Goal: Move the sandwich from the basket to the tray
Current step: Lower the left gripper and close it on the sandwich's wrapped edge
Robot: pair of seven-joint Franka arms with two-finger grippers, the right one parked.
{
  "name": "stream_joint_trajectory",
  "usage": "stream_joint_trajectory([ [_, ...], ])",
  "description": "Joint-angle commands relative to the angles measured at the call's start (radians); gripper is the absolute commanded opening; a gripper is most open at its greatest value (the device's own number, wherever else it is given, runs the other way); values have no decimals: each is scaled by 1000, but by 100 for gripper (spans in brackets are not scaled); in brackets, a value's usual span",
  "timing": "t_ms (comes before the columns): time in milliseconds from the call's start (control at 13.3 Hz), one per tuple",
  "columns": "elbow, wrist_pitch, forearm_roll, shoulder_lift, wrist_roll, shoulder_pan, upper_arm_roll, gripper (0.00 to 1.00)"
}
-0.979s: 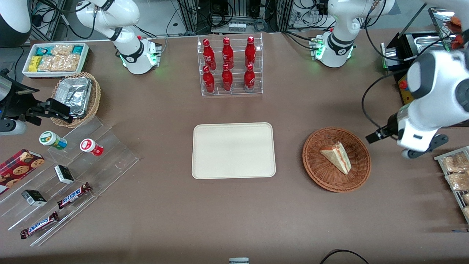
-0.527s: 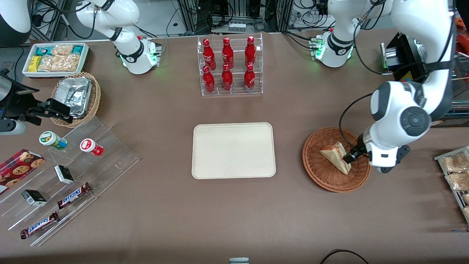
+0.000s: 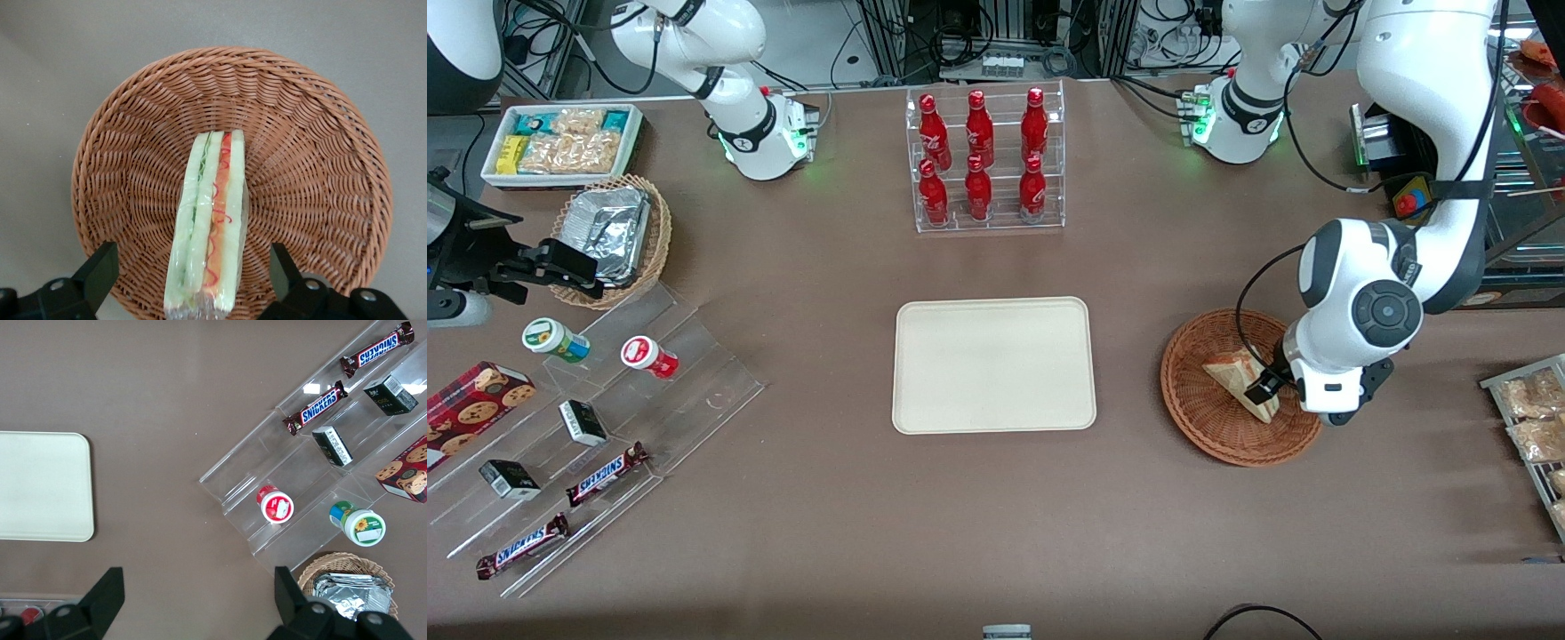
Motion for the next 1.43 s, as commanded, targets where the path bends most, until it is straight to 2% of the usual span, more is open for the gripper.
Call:
stream_joint_trajectory([
  [0,-13,37,19,4,-32,-10,4,100],
  [301,-56,126,4,11,-32,-10,1,100],
  [1356,-85,155,-32,11,-37,-22,-18,100],
])
